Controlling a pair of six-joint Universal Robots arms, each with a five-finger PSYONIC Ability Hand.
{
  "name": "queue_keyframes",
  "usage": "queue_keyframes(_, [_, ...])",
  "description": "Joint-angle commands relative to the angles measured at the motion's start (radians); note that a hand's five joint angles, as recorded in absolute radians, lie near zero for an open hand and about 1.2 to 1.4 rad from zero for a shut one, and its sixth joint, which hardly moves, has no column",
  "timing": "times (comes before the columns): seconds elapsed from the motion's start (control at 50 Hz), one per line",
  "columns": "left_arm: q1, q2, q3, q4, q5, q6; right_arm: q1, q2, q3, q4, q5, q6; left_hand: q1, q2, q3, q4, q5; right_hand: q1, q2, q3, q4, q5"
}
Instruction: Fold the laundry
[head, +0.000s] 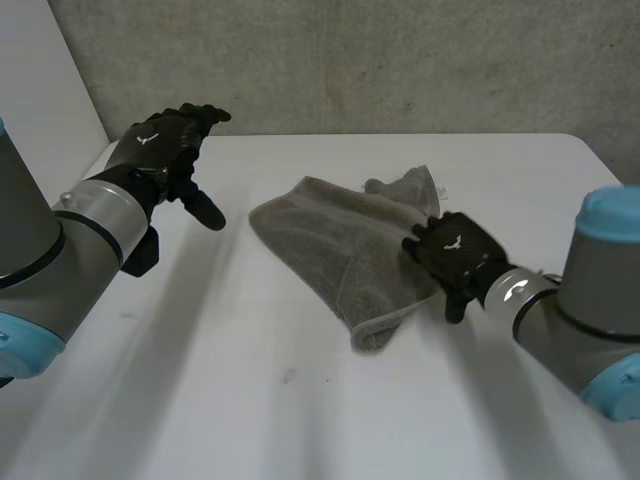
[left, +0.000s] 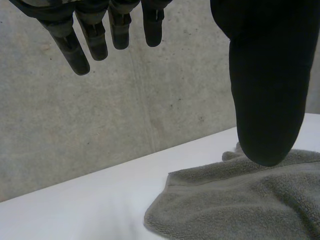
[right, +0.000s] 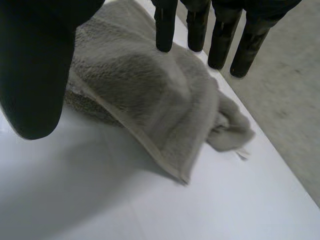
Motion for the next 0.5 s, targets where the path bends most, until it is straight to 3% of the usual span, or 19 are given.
queue_keyframes(0.02, [-0.001, -0.005, -0.002, 0.001, 0.001, 0.002, -0.003, 0.118, 0.040, -0.334, -0.028, 0.015, 0.002, 0.011, 0.008, 0.007, -0.022, 0.890, 0.849, 0.856, 0.855, 0.845])
queue_keyframes(0.12, [-0.003, -0.009, -0.005, 0.001, 0.001, 0.002, -0.003, 0.146, 0.057, -0.497, -0.020, 0.037, 0.002, 0.011, 0.008, 0.007, -0.022, 1.147, 1.105, 1.113, 1.111, 1.102])
queue_keyframes(0.2, [-0.009, -0.012, -0.006, -0.001, -0.002, -0.003, 0.002, 0.136, 0.049, -0.509, -0.020, 0.068, 0.002, 0.011, 0.008, 0.007, -0.022, 1.148, 1.106, 1.113, 1.112, 1.102])
queue_keyframes(0.3, [-0.046, -0.012, -0.032, -0.004, -0.005, -0.020, 0.017, -0.009, 0.040, -0.477, 0.025, 0.110, 0.001, 0.010, 0.007, 0.007, -0.023, 1.148, 1.106, 1.113, 1.112, 1.102])
queue_keyframes(0.36, [-0.093, -0.014, -0.066, -0.005, -0.007, -0.073, 0.028, -0.060, 0.031, -0.445, 0.059, 0.112, 0.002, 0.011, 0.008, 0.007, -0.022, 1.148, 1.106, 1.113, 1.112, 1.102])
queue_keyframes(0.44, [-0.159, -0.052, -0.106, -0.005, -0.019, -0.280, 0.112, -0.124, -0.049, -0.298, 0.171, 0.123, 0.022, 0.032, 0.029, 0.028, -0.001, 1.148, 1.106, 1.113, 1.112, 1.102])
queue_keyframes(0.5, [-0.178, -0.078, -0.110, -0.005, -0.025, -0.356, 0.160, -0.127, -0.107, -0.183, 0.232, 0.129, 0.025, 0.035, 0.032, 0.031, 0.002, 1.148, 1.106, 1.113, 1.112, 1.102])
